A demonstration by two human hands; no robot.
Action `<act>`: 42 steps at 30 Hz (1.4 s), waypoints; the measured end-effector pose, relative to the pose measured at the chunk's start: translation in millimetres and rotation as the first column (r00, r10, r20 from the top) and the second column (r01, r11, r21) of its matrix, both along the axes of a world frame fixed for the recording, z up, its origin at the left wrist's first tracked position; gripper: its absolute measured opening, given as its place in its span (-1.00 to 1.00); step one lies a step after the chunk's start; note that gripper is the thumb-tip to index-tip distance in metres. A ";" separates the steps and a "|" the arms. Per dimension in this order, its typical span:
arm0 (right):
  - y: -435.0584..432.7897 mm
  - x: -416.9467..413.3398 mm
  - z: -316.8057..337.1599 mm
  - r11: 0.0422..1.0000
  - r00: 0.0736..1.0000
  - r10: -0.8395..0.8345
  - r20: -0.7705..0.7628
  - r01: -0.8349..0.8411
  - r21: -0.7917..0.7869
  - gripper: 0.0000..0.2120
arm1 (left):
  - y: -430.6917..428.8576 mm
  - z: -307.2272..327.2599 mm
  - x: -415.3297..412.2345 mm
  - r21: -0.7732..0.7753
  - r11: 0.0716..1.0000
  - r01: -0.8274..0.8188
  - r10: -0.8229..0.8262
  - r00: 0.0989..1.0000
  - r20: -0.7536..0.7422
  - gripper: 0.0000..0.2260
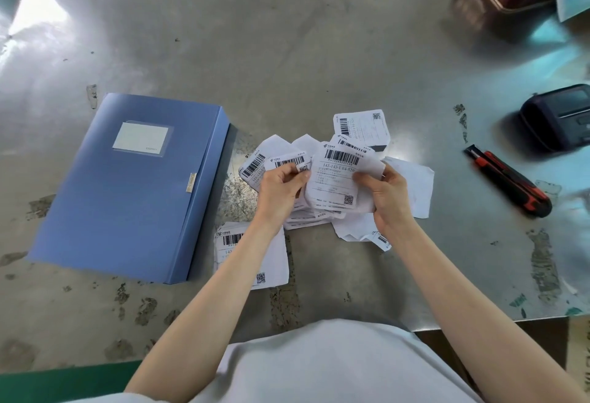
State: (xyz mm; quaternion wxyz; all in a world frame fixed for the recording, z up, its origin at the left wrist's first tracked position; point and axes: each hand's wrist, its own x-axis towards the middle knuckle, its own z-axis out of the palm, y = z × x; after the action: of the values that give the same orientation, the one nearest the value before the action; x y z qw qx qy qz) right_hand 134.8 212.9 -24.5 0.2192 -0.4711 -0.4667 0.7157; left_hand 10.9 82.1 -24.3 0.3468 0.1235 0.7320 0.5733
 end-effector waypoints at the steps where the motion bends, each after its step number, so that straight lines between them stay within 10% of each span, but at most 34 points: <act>1: 1.0 1.0 0.6 1.000 1.000 -0.015 0.004 0.015 0.014 -0.81 | -0.2 1.0 0.1 0.010 1.000 -0.025 0.025 0.999 0.026 -0.86; 16: 7.1 3.3 -2.4 0.984 0.989 -0.146 -0.038 0.141 -0.105 -0.76 | -6.9 -0.8 -9.4 0.035 0.922 -0.385 0.370 0.905 0.209 -0.85; 22: -4.1 -3.4 -2.2 0.970 0.988 -0.146 -0.042 0.135 -0.204 -0.80 | -6.0 -0.8 5.1 0.178 0.961 -0.213 0.172 0.960 0.223 -0.58; 42: 1.5 -1.9 0.5 0.971 0.982 -0.171 -0.084 0.154 -0.183 -0.76 | -5.1 -6.9 13.4 0.186 0.982 0.020 -0.090 0.923 0.373 -0.86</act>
State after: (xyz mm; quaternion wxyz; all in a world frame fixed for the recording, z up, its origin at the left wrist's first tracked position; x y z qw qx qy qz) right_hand 132.9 214.4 -24.0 0.2575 -0.4892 -0.3500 0.7562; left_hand 24.3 77.0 -31.1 0.4855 0.0613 0.5928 0.6396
